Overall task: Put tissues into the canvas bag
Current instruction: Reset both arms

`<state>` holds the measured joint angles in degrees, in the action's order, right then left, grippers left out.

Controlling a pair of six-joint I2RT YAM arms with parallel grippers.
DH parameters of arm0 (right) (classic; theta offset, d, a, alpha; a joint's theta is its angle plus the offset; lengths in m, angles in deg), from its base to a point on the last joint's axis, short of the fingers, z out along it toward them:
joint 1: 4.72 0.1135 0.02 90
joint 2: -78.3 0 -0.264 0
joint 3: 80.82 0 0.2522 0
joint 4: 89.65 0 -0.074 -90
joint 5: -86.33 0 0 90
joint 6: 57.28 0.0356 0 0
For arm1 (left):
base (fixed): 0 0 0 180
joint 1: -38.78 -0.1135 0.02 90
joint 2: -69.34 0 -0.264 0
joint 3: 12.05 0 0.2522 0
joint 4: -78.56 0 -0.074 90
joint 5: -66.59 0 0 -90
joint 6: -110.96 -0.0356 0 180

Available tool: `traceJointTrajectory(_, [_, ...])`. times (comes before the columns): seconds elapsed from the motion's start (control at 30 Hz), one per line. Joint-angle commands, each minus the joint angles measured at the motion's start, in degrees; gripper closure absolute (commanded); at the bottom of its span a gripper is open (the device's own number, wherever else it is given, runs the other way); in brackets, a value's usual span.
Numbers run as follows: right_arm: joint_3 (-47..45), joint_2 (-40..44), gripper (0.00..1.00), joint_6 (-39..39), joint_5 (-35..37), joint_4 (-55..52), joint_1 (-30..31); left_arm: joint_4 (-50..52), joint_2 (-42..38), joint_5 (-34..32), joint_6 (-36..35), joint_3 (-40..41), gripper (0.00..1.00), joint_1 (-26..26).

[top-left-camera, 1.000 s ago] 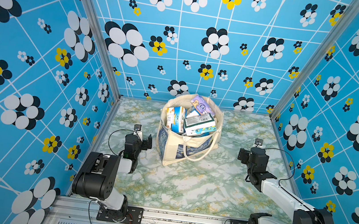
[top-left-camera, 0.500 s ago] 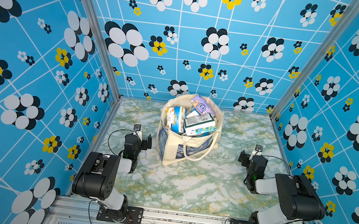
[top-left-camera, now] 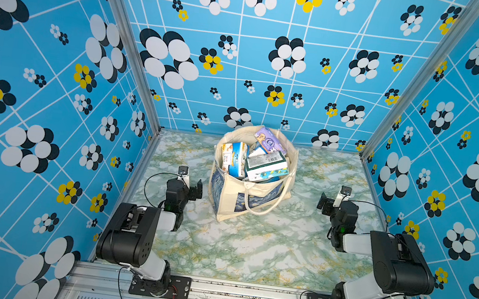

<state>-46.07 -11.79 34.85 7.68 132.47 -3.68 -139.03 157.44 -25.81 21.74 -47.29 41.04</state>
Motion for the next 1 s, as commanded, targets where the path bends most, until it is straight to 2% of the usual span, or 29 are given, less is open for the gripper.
traceJointTrajectory(0.0, [0.18, 0.78, 0.01, -0.06, -1.41, -0.9, -0.23, -0.15, 0.32, 0.05, -0.51, -0.85, 0.01, -0.39])
traceJointTrajectory(0.97, [0.61, 0.82, 0.01, -0.46, -2.29, -1.82, -0.16, -0.05, 0.32, 0.11, -0.51, -0.88, 0.01, -0.37])
